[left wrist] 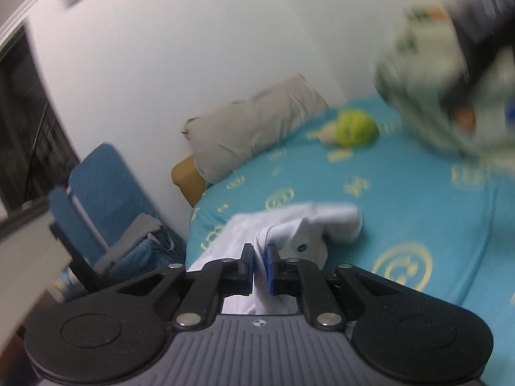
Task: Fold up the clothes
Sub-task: 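Grasp the white T-shirt with the left gripper and lift it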
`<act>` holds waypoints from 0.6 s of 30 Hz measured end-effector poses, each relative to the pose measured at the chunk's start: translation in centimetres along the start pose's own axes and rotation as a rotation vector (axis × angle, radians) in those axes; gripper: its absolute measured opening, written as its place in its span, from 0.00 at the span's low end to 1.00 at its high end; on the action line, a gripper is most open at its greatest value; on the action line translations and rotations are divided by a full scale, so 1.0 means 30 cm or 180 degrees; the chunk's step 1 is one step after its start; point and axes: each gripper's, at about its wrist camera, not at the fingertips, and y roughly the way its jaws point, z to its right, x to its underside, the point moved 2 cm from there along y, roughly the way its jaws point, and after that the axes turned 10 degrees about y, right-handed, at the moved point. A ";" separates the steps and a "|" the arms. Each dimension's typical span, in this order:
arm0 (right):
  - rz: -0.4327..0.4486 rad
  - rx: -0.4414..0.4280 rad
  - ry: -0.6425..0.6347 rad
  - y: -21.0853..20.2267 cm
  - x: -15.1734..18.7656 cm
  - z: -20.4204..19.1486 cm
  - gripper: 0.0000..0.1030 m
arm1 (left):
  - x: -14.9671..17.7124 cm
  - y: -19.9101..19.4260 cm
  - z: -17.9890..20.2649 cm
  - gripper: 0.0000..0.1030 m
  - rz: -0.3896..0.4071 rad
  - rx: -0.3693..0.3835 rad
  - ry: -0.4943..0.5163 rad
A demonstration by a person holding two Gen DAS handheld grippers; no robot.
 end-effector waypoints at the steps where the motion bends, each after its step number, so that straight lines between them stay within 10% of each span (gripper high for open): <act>1: -0.0006 -0.0019 -0.0004 0.001 0.005 -0.004 1.00 | -0.012 -0.028 -0.022 0.08 0.0047 0.0029 -0.0122; 18: -0.0178 -0.0861 -0.0523 -0.109 0.189 -0.193 1.00 | -0.091 -0.662 -0.377 0.07 0.1643 0.0574 -0.1583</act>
